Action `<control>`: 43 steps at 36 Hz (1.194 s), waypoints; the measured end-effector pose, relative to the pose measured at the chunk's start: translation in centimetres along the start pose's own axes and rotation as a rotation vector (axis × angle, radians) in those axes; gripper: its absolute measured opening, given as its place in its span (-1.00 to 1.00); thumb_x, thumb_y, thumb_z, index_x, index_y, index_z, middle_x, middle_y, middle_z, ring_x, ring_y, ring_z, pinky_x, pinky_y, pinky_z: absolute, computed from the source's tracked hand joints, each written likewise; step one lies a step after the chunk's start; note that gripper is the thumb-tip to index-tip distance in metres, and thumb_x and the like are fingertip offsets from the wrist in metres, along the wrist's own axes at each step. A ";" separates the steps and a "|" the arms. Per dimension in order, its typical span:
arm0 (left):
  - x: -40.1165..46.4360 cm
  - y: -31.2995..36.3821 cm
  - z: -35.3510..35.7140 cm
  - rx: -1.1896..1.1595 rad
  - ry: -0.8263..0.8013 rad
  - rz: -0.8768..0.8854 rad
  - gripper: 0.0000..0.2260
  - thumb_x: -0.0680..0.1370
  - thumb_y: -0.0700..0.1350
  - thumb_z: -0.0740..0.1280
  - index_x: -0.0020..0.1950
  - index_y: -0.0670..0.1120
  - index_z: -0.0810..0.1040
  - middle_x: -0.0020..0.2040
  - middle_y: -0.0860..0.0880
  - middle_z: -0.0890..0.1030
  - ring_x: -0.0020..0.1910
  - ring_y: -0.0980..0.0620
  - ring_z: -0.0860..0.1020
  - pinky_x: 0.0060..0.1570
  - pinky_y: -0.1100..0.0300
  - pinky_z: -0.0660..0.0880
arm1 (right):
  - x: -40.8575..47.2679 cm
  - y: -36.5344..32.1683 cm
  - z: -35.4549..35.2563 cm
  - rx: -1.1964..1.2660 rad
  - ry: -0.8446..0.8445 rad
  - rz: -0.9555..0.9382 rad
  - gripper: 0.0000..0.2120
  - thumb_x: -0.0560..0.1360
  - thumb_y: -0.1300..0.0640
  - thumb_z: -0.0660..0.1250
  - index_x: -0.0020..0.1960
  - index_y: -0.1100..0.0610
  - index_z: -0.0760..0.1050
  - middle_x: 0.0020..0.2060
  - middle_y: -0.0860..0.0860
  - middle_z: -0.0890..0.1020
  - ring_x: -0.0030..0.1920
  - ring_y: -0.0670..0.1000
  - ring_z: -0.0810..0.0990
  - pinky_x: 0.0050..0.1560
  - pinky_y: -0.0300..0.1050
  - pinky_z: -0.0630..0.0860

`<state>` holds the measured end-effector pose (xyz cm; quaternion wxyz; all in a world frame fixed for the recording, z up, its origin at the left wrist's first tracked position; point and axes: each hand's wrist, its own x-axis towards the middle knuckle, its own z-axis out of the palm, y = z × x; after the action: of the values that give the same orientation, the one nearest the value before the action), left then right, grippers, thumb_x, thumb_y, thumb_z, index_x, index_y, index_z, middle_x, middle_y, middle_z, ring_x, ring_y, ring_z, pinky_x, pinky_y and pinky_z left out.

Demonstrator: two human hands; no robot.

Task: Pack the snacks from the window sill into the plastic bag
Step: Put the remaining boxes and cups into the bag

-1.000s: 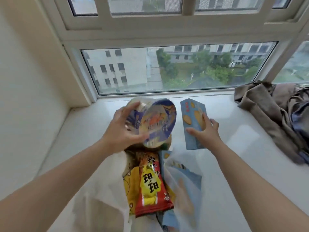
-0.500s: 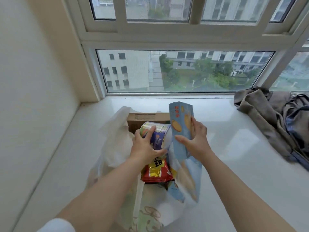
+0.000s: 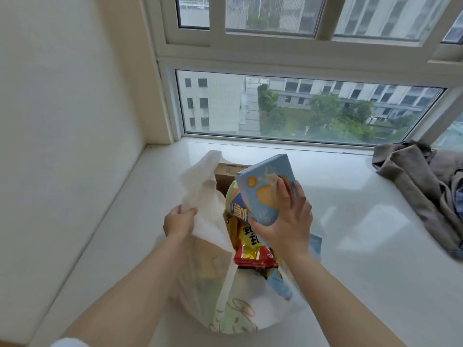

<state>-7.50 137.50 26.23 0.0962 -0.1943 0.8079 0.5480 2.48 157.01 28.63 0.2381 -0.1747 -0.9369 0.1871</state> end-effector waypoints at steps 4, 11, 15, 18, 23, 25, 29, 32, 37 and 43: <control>0.2 1.8 -2.4 -0.248 0.056 0.107 -0.82 0.59 -0.07 0.25 0.09 -0.15 0.51 -0.04 -0.06 0.56 -0.02 -0.08 0.50 -0.05 0.10 0.43 | -0.1 -0.7 0.2 -0.133 0.014 -0.179 -0.11 0.15 -0.35 0.30 0.41 -0.06 0.18 0.39 0.10 0.22 0.23 0.28 0.34 0.16 0.17 0.30; -0.6 4.7 -8.0 -0.742 -0.139 0.082 -0.79 0.55 -0.26 0.18 -0.29 -0.14 0.43 -0.56 0.04 0.47 -0.53 0.10 0.48 -0.22 0.13 0.47 | -0.5 -1.8 1.0 -0.385 -0.112 -0.472 -0.13 0.05 -0.26 0.41 0.34 -0.11 0.31 0.38 0.09 0.26 0.22 0.27 0.29 0.11 0.14 0.22; -3.2 6.8 -7.8 -0.403 -0.158 0.306 -0.71 0.59 -0.27 0.17 -0.34 -0.11 0.36 -0.43 -0.01 0.38 -0.44 0.05 0.37 -0.37 0.23 0.43 | -1.2 -3.7 1.6 -0.378 -0.204 -0.590 -0.16 0.00 -0.21 0.49 0.24 -0.11 0.36 0.36 0.06 0.27 0.24 0.27 0.28 0.21 0.18 0.18; -4.7 8.2 -7.0 -0.279 -0.233 0.445 -0.69 0.58 -0.26 0.20 -0.37 -0.11 0.30 -0.50 0.03 0.33 -0.51 0.10 0.30 -0.42 0.18 0.29 | -1.4 -5.1 2.0 -0.371 -0.285 -0.674 -0.17 -0.03 -0.26 0.49 0.22 -0.10 0.42 0.32 0.05 0.32 0.24 0.27 0.28 0.23 0.18 0.17; -7.0 10.1 -5.5 -0.197 -0.382 0.559 -0.75 0.50 -0.05 0.25 -0.31 -0.12 0.33 -0.50 0.04 0.28 -0.53 0.10 0.23 -0.45 0.18 0.18 | -2.4 -8.0 2.1 -0.607 -0.588 -0.988 -0.36 0.42 -0.07 0.30 0.44 0.10 0.26 0.43 0.09 0.10 0.41 0.32 0.02 0.41 0.26 -0.03; -7.5 10.3 -5.0 -0.164 -0.432 0.606 -0.72 0.52 -0.03 0.23 -0.36 -0.08 0.30 -0.53 0.09 0.27 -0.52 0.10 0.21 -0.45 0.17 0.16 | -2.7 -8.1 2.4 -0.588 -0.632 -0.993 -0.48 0.52 0.04 0.22 0.44 0.16 0.27 0.47 0.10 0.11 0.45 0.25 0.07 0.44 0.17 0.03; -6.5 10.0 -5.5 -0.120 -0.373 0.624 -0.75 0.60 -0.10 0.21 -0.25 -0.16 0.35 -0.45 -0.02 0.29 -0.51 0.10 0.25 -0.40 0.16 0.23 | -1.8 -5.2 3.0 -0.207 -0.434 -0.722 -0.61 0.43 -0.10 0.35 0.20 0.01 0.52 0.36 0.06 0.38 0.29 0.09 0.41 0.24 0.06 0.45; -5.6 9.5 -5.7 -0.069 -0.305 0.631 -0.72 0.62 -0.11 0.18 -0.29 -0.14 0.34 -0.45 -0.02 0.35 -0.49 0.09 0.30 -0.34 0.16 0.28 | -1.5 -2.6 2.3 -0.115 -0.051 -0.673 -0.73 0.41 0.02 0.29 0.09 0.04 0.45 0.19 0.04 0.43 0.19 0.08 0.42 0.19 -0.02 0.35; -6.0 9.2 -4.1 0.032 -0.327 0.645 -0.74 0.63 -0.12 0.15 -0.27 -0.06 0.39 -0.41 0.02 0.50 -0.42 0.09 0.37 -0.29 0.19 0.33 | -2.0 0.6 1.5 0.013 0.244 -0.147 -0.58 0.35 0.07 0.25 0.19 0.04 0.33 0.21 0.08 0.38 0.21 0.12 0.34 0.19 0.01 0.29; -7.3 9.1 -2.0 0.091 -0.360 0.710 -0.77 0.64 -0.11 0.13 -0.21 -0.03 0.41 -0.41 0.06 0.51 -0.42 0.17 0.41 -0.26 0.20 0.31 | -1.3 2.5 0.9 0.631 0.090 0.710 -0.21 0.36 -0.03 0.47 0.46 0.13 0.20 0.39 0.17 0.27 0.38 0.17 0.29 0.39 0.11 0.29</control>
<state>-4.61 140.15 37.35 0.0496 0.2004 0.8185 0.5362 3.68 158.44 26.34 0.2412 -0.4113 -0.7055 0.5243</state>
